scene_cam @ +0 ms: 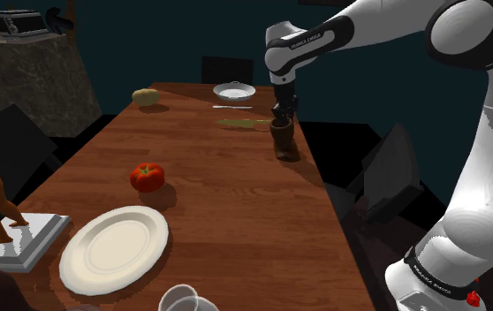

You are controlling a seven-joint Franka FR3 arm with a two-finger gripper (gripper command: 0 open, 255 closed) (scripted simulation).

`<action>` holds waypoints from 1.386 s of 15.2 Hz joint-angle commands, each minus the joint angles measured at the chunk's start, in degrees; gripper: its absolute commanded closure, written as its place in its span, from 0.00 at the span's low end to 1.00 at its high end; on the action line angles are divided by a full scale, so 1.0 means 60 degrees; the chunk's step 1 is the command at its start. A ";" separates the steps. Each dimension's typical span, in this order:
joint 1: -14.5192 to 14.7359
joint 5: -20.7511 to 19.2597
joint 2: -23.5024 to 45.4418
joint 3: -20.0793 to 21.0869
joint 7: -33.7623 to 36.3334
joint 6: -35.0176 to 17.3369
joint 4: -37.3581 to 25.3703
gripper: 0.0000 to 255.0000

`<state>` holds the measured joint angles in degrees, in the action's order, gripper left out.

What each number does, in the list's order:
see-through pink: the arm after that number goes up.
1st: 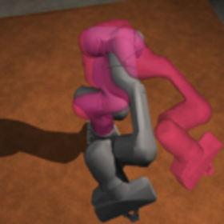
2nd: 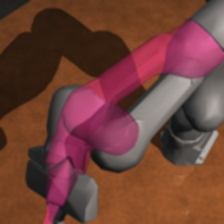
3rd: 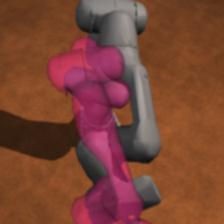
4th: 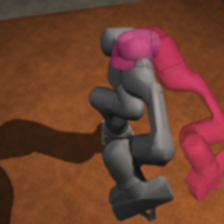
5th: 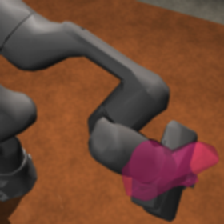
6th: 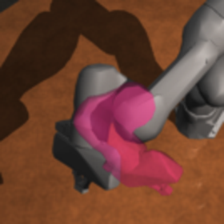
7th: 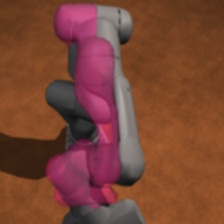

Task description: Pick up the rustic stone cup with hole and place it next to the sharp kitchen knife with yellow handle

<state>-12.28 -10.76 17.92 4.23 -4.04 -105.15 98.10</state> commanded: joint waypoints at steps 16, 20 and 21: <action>0.0025 -0.0004 0.0064 0.0008 0.0040 -0.0033 -0.0039 0.00; 0.0107 0.0044 0.0045 0.0053 -0.0006 0.0847 -0.0896 0.00; 0.0107 0.0044 0.0044 0.0053 -0.0006 0.0847 -0.0894 0.00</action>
<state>-11.71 -10.52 18.19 4.51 -4.09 -100.60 93.19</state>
